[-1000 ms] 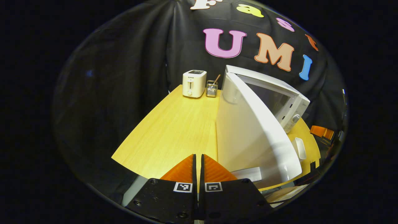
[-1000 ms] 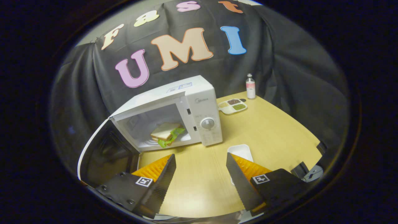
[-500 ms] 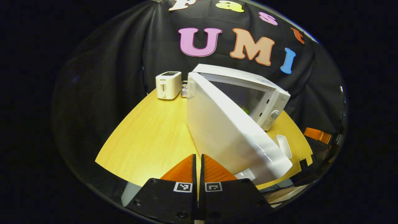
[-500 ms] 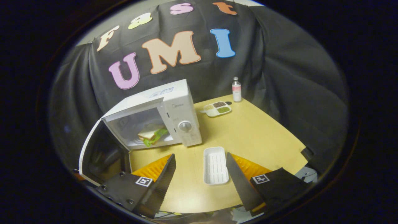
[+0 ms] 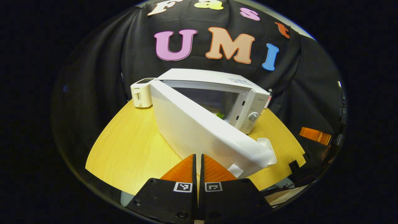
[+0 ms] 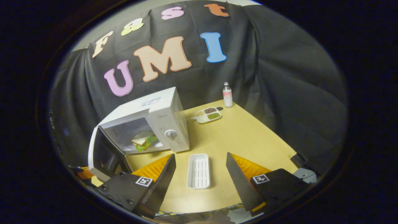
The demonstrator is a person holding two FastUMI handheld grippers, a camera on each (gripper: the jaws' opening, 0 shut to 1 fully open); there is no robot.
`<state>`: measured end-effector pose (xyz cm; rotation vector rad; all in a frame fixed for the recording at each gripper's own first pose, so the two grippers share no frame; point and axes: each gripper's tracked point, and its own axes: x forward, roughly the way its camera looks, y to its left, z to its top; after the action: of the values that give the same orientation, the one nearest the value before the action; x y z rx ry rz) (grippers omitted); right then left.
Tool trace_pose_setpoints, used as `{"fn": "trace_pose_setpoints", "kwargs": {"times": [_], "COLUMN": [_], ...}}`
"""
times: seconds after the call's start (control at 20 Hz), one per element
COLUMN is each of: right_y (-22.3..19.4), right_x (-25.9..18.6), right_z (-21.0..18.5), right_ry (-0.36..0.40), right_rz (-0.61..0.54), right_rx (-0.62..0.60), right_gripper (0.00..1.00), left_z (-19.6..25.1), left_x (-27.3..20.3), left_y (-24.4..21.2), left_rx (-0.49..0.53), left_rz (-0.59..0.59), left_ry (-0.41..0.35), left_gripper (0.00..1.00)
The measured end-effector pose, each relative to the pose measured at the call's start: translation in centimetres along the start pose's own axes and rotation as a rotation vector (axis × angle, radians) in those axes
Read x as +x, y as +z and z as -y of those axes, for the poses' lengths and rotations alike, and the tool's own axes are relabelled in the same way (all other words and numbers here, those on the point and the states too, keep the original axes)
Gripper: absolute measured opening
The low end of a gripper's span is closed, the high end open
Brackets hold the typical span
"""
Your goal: Open the microwave oven with the left hand, put the food in, and close the microwave oven.
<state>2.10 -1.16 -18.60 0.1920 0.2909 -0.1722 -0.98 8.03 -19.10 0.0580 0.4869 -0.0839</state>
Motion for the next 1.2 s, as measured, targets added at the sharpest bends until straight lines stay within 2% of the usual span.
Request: {"fn": "trace_pose_setpoints", "kwargs": {"times": [0.15,0.2,0.65,0.85,1.2], "right_y": [1.0,1.1,2.3,2.9,3.8], "right_x": [-0.5,-0.4,-0.2,0.2,1.3], "right_z": [1.1,1.4,4.7,5.6,5.2], "right_ry": [-0.003,-0.001,-0.003,-0.003,0.033], "right_rz": [0.033,0.037,0.050,0.066,0.072], "right_rx": [-0.021,-0.028,-0.019,0.001,-0.022], "right_gripper": [0.92,1.00,1.00,1.00,0.99], "left_z": [2.4,3.3,9.1,10.4,11.2], "left_x": [0.7,1.1,6.0,8.0,11.1], "left_y": [0.4,0.6,4.5,5.8,8.3], "left_rx": [0.009,0.010,0.065,0.083,0.025], "left_rz": [0.014,0.021,0.102,0.115,0.130], "left_ry": [-0.030,-0.039,-0.094,-0.104,-0.114], "left_gripper": [0.01,0.00,0.01,0.00,0.01]}}
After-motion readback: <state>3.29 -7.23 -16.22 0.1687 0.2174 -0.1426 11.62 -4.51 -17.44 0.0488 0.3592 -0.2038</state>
